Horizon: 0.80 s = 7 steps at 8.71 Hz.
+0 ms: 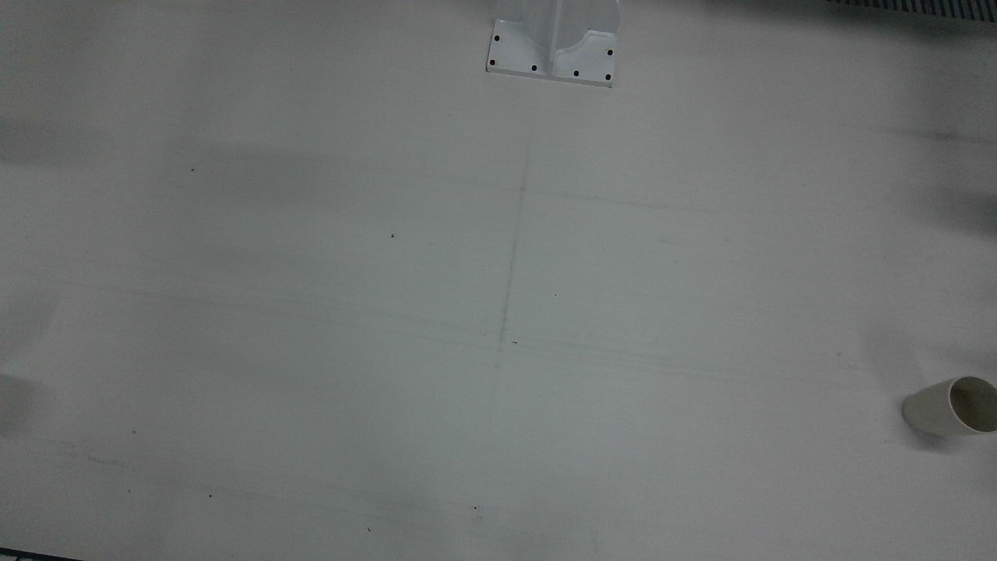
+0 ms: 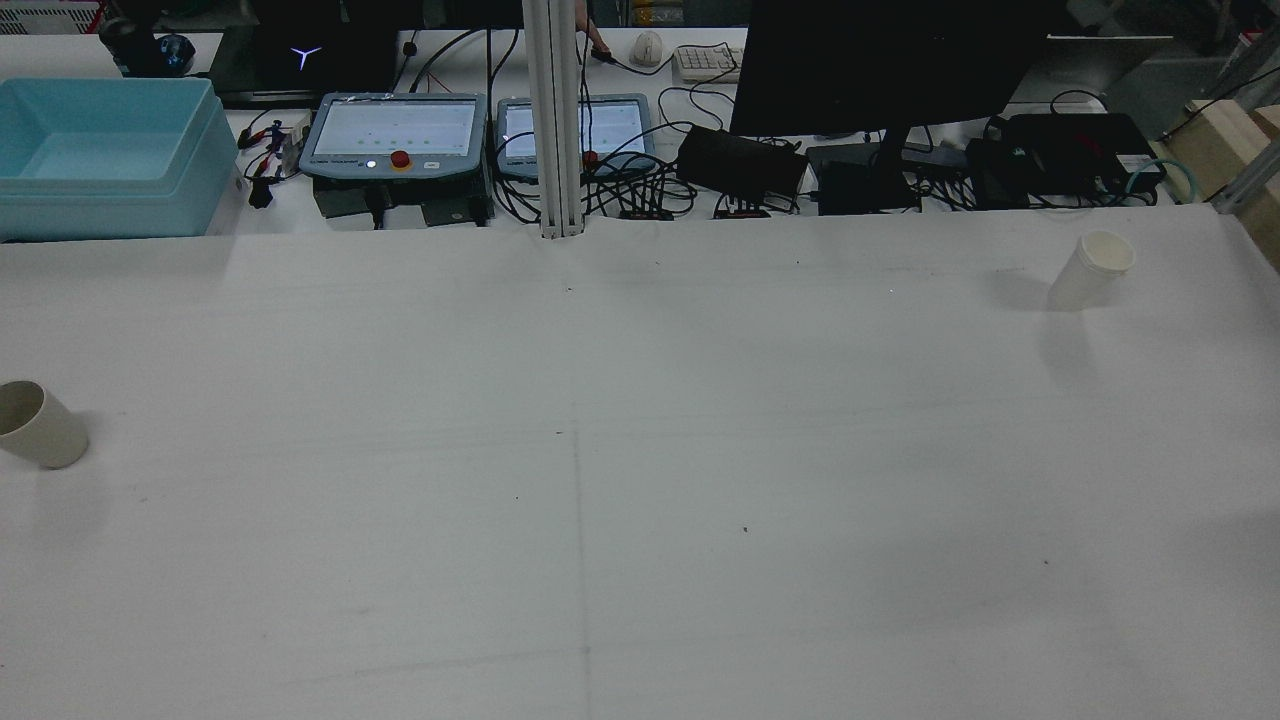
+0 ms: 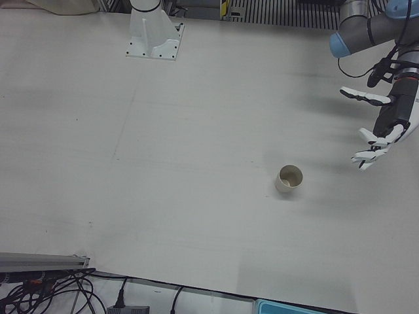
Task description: Pour water
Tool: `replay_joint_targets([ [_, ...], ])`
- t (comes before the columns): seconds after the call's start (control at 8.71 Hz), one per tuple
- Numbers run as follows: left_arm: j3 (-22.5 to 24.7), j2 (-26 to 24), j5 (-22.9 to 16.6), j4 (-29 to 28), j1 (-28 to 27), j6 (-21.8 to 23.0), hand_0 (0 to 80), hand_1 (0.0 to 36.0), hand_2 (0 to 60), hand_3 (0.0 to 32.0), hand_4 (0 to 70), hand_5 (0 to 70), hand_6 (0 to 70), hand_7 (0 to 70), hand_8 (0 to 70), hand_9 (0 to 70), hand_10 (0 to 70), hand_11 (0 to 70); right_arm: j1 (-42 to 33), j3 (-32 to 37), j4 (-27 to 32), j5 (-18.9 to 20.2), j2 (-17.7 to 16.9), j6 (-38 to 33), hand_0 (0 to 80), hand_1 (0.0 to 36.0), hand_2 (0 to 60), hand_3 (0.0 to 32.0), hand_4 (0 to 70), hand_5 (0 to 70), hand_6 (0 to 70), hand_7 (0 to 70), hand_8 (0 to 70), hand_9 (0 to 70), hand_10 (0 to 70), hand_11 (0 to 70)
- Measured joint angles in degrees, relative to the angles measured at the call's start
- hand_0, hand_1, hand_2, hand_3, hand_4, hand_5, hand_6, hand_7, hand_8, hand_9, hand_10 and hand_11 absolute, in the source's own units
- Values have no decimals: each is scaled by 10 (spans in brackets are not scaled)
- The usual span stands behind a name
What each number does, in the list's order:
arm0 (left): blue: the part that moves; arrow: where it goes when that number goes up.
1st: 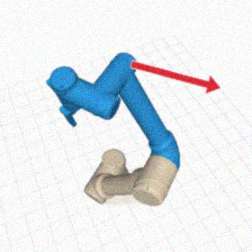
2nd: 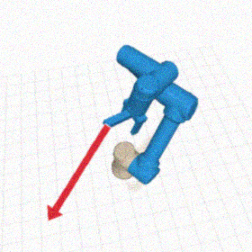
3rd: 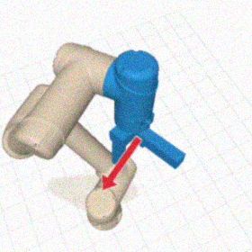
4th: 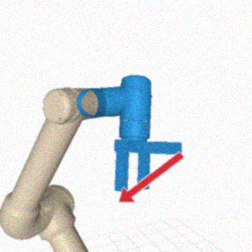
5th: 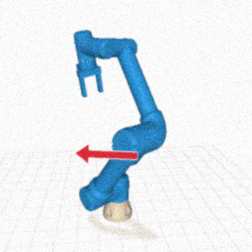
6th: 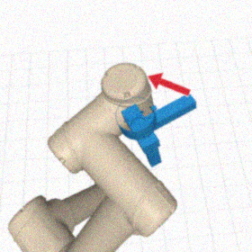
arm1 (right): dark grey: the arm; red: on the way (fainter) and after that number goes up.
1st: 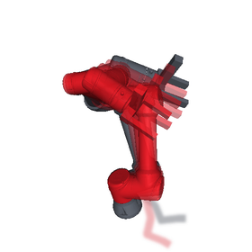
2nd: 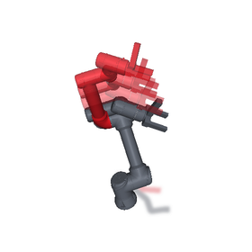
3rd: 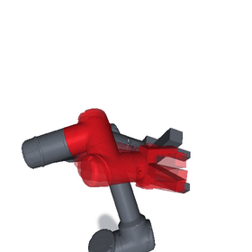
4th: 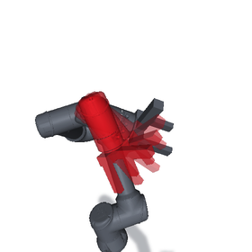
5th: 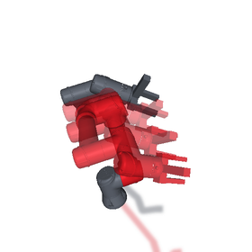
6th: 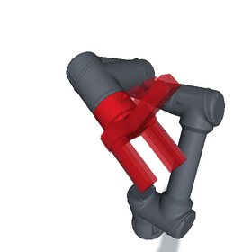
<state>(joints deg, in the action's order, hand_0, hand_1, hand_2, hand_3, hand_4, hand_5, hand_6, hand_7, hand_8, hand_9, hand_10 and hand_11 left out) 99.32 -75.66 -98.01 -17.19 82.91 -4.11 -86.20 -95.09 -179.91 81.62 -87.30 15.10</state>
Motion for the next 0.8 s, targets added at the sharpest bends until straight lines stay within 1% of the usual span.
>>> replay_joint_targets([
  [0.23,0,3,0,-1,0,0,740,164,0,0,231,511,145,282,134,119,139,225,0,0,0,0,1,0,559,237,149,90,110,223,76,134,46,44,39,78],
  [0.34,0,4,0,-1,0,0,702,153,0,0,223,488,146,284,136,119,142,228,1,0,0,0,2,1,539,218,143,84,90,207,77,132,50,49,47,87],
  [0.46,-1,4,0,-2,0,0,661,142,0,0,221,397,146,285,139,120,148,237,1,0,0,0,2,1,496,172,127,40,60,179,85,137,60,68,69,117],
  [0.57,-7,4,0,-5,-1,-1,648,139,0,0,229,203,136,265,134,108,152,241,3,1,2,0,1,0,491,164,125,38,68,182,92,147,65,76,75,124],
  [0.69,-27,4,3,-16,-6,-3,657,152,0,0,230,132,115,217,103,74,119,195,4,2,7,0,-1,-1,501,178,136,48,75,187,89,146,60,73,53,92],
  [0.8,-47,2,11,-30,-12,-11,718,184,0,0,227,22,90,163,74,42,78,139,5,3,19,0,-6,-2,507,187,144,56,81,192,88,147,56,72,38,72],
])
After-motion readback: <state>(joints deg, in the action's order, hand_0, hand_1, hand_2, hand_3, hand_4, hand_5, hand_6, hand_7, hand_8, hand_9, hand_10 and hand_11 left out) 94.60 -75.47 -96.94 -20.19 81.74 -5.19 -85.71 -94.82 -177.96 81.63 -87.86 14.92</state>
